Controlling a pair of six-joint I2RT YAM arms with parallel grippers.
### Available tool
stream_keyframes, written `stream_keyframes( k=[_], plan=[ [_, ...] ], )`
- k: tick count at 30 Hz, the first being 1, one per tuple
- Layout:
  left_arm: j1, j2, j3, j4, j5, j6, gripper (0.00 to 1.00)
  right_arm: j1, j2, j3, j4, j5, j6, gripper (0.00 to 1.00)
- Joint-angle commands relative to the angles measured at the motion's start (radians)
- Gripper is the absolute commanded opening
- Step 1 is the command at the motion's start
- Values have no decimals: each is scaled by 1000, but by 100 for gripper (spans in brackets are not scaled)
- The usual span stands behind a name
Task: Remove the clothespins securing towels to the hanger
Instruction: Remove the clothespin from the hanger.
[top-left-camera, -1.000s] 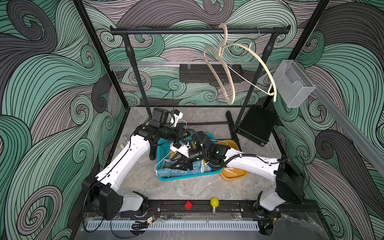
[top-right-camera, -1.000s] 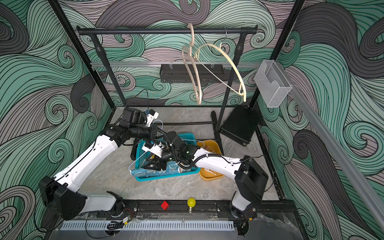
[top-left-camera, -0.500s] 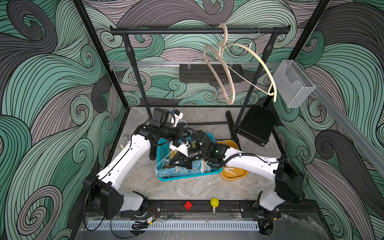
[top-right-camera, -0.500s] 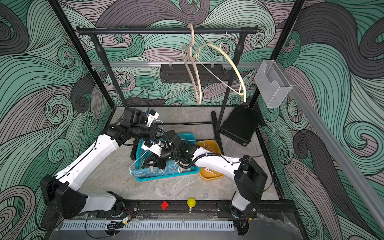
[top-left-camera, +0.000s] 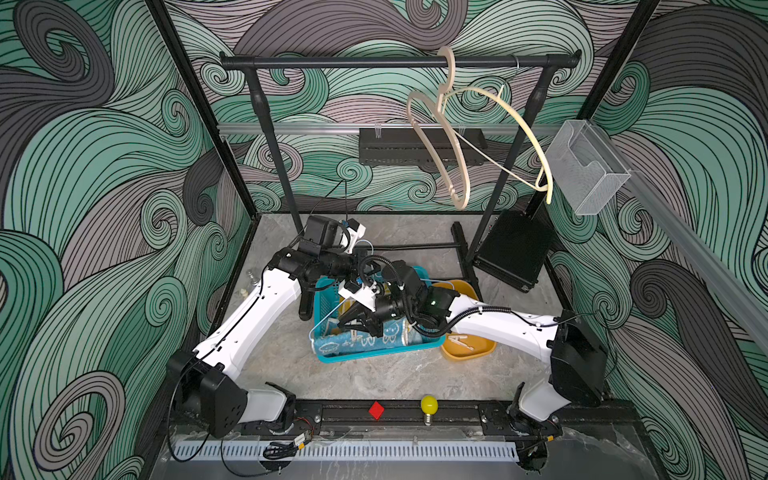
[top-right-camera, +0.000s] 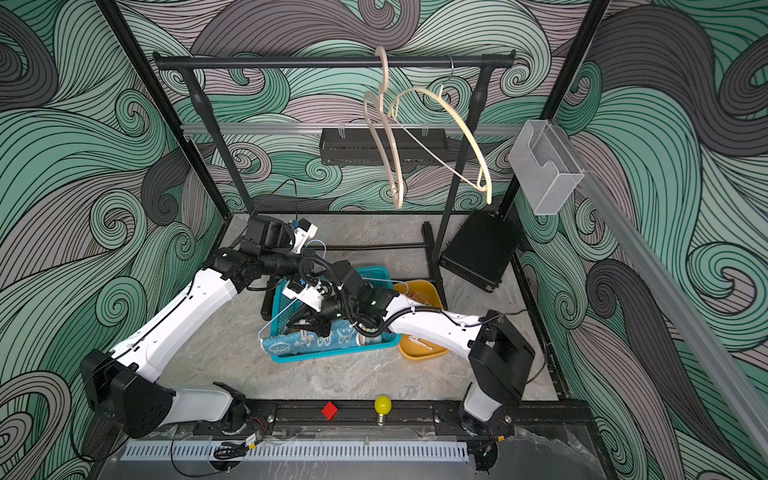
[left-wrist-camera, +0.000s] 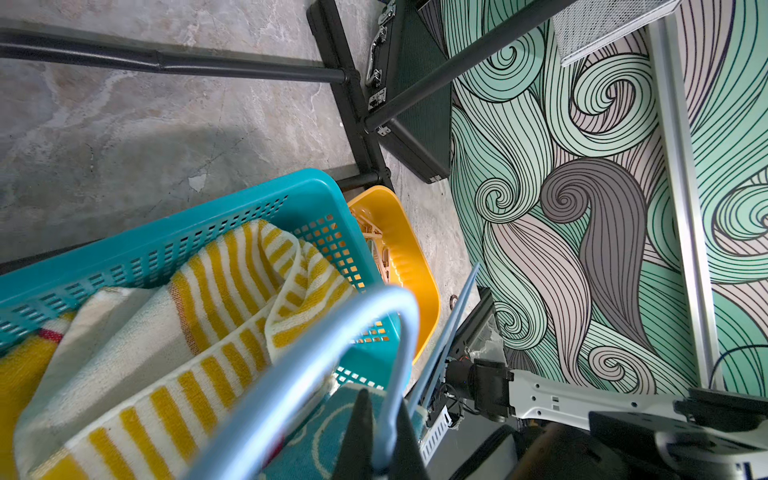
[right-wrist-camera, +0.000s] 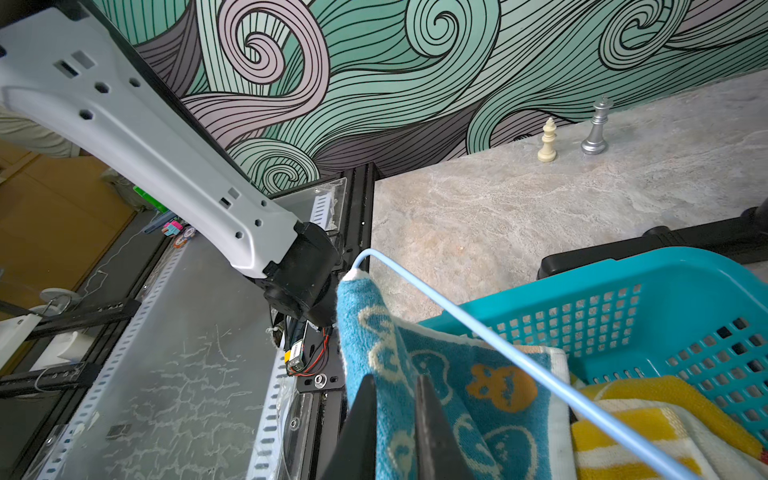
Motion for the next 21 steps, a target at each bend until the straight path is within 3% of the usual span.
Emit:
stream_keyframes(
  k=[1,21],
  plan=[
    [7,-8,-5,-18,-7,7,0,3,-33,30,10,62,-22,0],
    [7,-6,-15,-3,-61,7,0,2,-143,-15,39,193,-20,0]
  ],
)
